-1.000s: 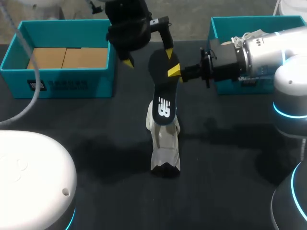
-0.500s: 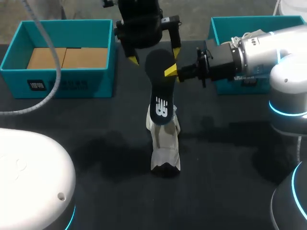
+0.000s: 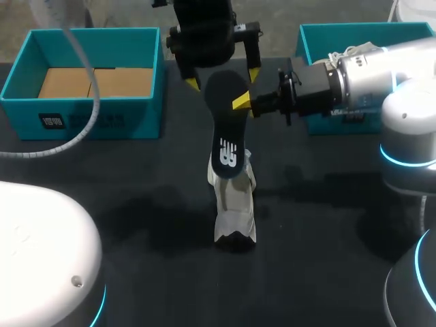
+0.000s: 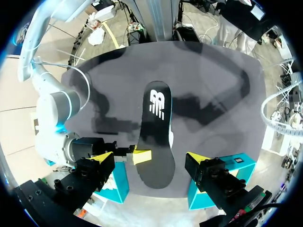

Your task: Take the shoe out of the shoebox, open the shoe tongue, remove and reinsert the insole, then place the shoe into the shoebox

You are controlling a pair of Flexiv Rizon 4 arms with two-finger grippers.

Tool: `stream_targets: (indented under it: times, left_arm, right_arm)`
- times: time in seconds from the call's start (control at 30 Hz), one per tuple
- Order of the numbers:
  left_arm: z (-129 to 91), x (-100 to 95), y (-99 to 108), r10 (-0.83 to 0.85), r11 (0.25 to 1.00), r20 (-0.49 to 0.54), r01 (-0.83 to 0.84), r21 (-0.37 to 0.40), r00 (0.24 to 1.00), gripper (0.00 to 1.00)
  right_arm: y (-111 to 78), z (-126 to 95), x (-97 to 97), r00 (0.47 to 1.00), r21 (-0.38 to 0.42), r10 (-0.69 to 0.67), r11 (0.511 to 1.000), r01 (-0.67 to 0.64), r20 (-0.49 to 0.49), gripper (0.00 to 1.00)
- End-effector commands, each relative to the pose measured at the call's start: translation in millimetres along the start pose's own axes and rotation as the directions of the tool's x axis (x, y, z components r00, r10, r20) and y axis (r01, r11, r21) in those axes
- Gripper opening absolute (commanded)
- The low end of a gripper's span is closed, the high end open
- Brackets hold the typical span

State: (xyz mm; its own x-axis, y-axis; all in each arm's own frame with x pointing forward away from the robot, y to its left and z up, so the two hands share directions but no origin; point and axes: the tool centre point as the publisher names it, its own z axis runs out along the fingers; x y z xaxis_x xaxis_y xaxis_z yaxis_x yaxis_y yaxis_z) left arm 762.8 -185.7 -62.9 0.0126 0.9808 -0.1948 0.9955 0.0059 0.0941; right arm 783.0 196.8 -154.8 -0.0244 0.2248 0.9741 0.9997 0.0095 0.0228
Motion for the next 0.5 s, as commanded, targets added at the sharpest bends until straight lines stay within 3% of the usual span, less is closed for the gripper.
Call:
stream_targets:
  times: [0.03,0.33,0.5]
  left_arm:
    - [1.0,4.7,0.4,-0.002,1.0,0.008,0.002,-0.001,1.0,1.0]
    - [4.5,8.9,-1.7,0.001,1.0,0.025,-0.002,0.012,1.0,1.0]
    - [5.0,16.3,0.0,-0.02,1.0,0.089,0.017,0.025,0.996,1.0]
  right_arm:
    - [-2.3,-0.3,1.1,1.0,-0.008,-0.001,1.0,0.001,0.004,0.0]
    - [-3.9,-1.8,2.2,1.0,-0.019,-0.001,1.0,0.001,0.005,0.0]
    - [-4.4,-0.9,3.0,1.0,-0.018,-0.001,1.0,0.001,0.004,0.0]
